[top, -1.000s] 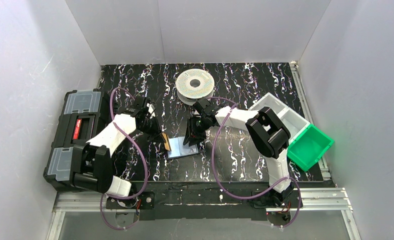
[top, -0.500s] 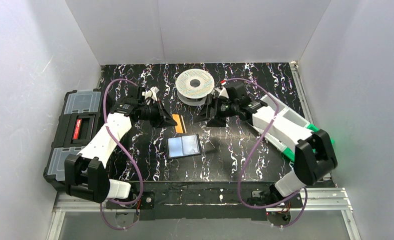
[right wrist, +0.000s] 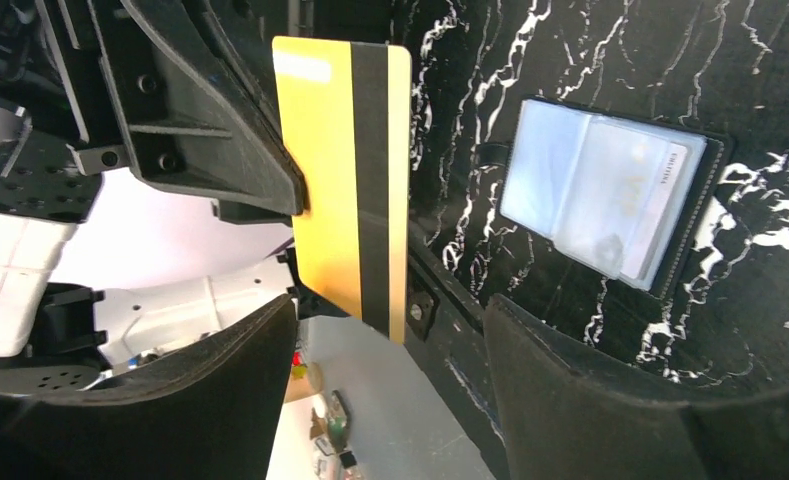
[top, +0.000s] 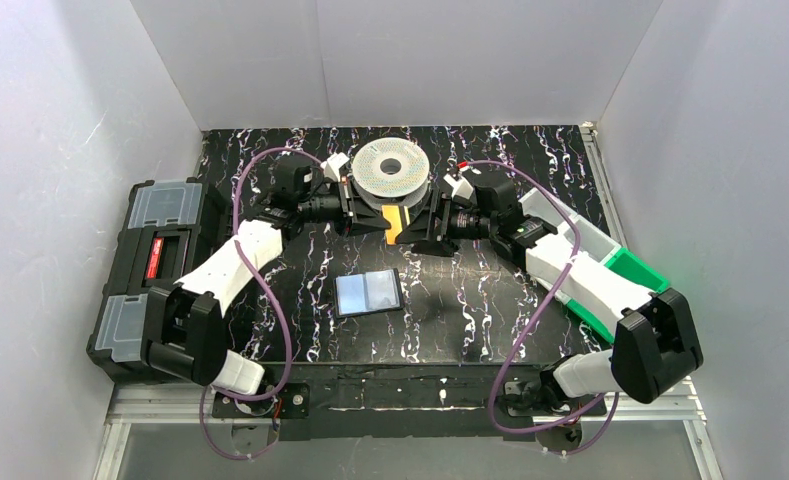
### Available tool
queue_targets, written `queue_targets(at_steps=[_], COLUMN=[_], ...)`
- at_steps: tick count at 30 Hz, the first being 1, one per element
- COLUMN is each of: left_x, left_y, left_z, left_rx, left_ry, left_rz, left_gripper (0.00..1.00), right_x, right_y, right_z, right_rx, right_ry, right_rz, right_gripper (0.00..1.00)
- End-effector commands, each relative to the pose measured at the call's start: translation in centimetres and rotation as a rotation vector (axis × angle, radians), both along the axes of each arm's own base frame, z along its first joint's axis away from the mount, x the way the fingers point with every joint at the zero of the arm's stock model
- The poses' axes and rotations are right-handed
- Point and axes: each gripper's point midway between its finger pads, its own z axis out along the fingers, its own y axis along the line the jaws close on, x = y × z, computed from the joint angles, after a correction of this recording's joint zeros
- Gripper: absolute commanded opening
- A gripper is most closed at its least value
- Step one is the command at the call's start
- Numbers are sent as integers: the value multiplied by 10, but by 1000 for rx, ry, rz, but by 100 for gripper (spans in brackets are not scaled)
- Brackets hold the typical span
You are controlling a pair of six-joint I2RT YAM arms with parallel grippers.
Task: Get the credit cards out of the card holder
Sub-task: Remove the credit card from the card holder, then place the credit card in the storage box.
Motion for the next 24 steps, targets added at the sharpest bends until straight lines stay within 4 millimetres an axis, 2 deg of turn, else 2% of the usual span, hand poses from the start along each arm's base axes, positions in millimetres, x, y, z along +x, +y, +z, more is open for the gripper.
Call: queue_targets(at_steps=[1,8,15,19,20,21,23,24], left_x=[-6,-11,-14,-16,-16,-17,-18,-18], left_y=[-13,-19,-25,-27,-27,-27,-25,-24], left_z=[20,14,11,9,9,7,4,1], left_rx=[-104,-112,-117,-108,-104,-94,-70,-49], left_ry=[-24,-7,1,5,5,14,18,17], left_rz=[-66,-103,-135,-152,-153,-154,-154,-151], left_gripper=[0,0,0,0,3,10,26,37], right_x=[1,6,5,6,7,7,8,9], right_y=[4,-6,-8,-6,-7,-7,-9,-11], right_z=[28,37,38,35,34,32,29,28], right_rx=[117,139,145,139,136,126,101,87], right_ry=[-34,-47,-42,-28,-26,-20,-20,-26], right_rz=[15,-35,-46,-41,-43,-45,-59,-69], right_gripper=[72,50,36,10,4,1,1,1])
